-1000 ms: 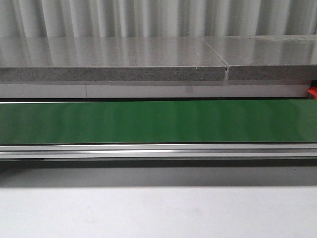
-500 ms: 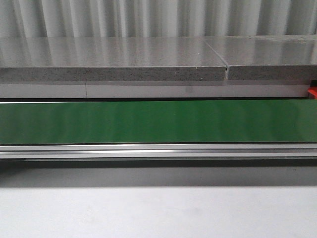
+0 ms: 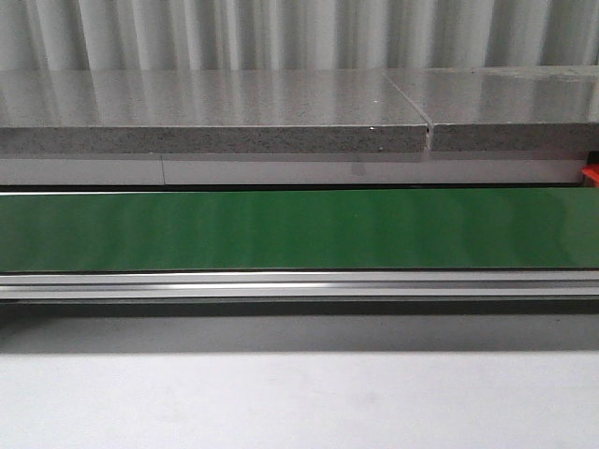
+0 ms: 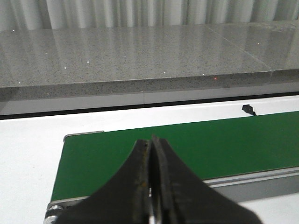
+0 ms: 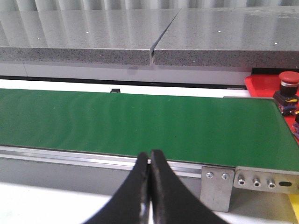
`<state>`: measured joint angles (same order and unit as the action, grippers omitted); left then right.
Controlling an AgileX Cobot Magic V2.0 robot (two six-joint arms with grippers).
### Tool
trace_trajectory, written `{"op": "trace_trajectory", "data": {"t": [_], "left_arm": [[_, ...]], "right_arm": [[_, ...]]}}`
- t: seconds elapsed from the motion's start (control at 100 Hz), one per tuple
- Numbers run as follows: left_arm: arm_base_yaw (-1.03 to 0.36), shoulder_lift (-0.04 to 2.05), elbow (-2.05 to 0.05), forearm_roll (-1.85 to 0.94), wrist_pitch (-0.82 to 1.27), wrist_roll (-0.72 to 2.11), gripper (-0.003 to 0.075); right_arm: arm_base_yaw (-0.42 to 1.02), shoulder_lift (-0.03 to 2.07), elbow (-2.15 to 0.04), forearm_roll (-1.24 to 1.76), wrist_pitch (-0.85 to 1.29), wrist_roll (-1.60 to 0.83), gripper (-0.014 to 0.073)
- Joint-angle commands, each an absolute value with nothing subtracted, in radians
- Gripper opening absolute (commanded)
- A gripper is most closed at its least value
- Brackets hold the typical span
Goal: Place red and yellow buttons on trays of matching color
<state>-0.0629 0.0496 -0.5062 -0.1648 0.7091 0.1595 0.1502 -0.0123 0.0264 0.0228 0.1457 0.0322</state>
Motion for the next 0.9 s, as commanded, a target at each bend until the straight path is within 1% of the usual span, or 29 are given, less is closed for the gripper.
{"op": "trace_trajectory", "data": {"t": [0.0, 0.17, 0.33, 0.52, 0.59, 0.74, 0.89], "left_arm": [[-0.072, 0.062, -0.52, -0.172, 0.618, 0.156, -0.0021], [-0.072, 0.046, -0.422, -0.106, 0.447, 0.156, -0.0021], [-0.07, -0.05, -0.261, -0.097, 0.286, 0.138, -0.0021], [-0.07, -0.044, -0.103, 0.061, 0.195, -0.082, -0.0021], [-0.07, -0.044, -0.049, 0.1, 0.132, -0.136, -0.0021], [-0.07, -0.044, 0.049, 0.109, -0.064, -0.151, -0.0021], [-0.07, -0.044, 0.046, 0.121, -0.053, -0.151, -0.0021]], "right_arm": [[0.151, -0.021, 0.012, 0.013, 0.059, 0.032, -0.0068], [0.151, -0.021, 0.012, 0.013, 0.059, 0.032, -0.0068], [0.151, -0.021, 0.012, 0.013, 0.059, 0.032, -0.0068], [0.151, -0.021, 0.012, 0.013, 0.059, 0.032, -0.0068], [0.151, -0.021, 0.012, 0.013, 0.059, 0.032, -0.0068], [0.151, -0.021, 0.012, 0.013, 0.059, 0.032, -0.0068], [0.151, -0.021, 0.012, 0.013, 0.059, 0.032, -0.0068]]}}
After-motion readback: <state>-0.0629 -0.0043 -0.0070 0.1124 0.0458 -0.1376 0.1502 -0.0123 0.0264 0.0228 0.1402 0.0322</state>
